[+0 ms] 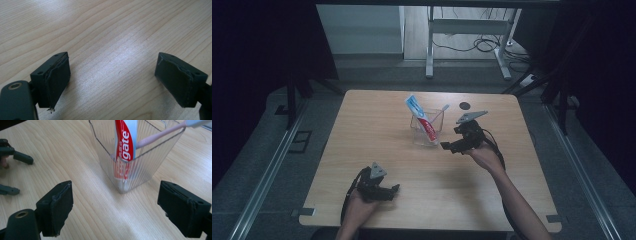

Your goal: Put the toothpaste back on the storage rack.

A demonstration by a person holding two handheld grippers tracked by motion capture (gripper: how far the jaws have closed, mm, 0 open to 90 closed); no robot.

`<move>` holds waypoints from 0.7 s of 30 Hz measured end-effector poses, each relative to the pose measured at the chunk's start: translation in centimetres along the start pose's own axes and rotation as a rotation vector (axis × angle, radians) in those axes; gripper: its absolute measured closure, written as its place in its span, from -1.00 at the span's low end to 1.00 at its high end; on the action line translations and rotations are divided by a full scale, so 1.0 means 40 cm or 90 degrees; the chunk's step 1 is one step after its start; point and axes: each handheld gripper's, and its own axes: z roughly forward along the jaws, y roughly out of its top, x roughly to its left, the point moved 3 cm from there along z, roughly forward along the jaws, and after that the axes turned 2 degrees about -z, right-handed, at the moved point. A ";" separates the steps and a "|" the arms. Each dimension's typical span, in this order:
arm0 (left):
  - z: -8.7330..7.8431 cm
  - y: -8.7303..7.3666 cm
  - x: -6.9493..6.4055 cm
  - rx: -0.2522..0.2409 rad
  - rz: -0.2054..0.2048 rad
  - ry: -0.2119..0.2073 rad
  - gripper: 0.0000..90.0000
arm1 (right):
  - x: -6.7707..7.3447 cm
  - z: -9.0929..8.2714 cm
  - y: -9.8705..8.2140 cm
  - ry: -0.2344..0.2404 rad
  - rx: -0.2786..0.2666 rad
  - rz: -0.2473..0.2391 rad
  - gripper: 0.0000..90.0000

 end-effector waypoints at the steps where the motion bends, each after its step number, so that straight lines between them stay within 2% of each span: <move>1: 0.000 0.000 0.000 0.000 0.000 0.000 -0.71 | 0.001 -0.003 -0.006 0.000 0.002 0.000 -0.71; 21: 0.000 0.000 0.001 0.000 0.003 0.000 -0.71 | 0.010 -0.034 -0.096 -0.016 0.002 0.000 -0.71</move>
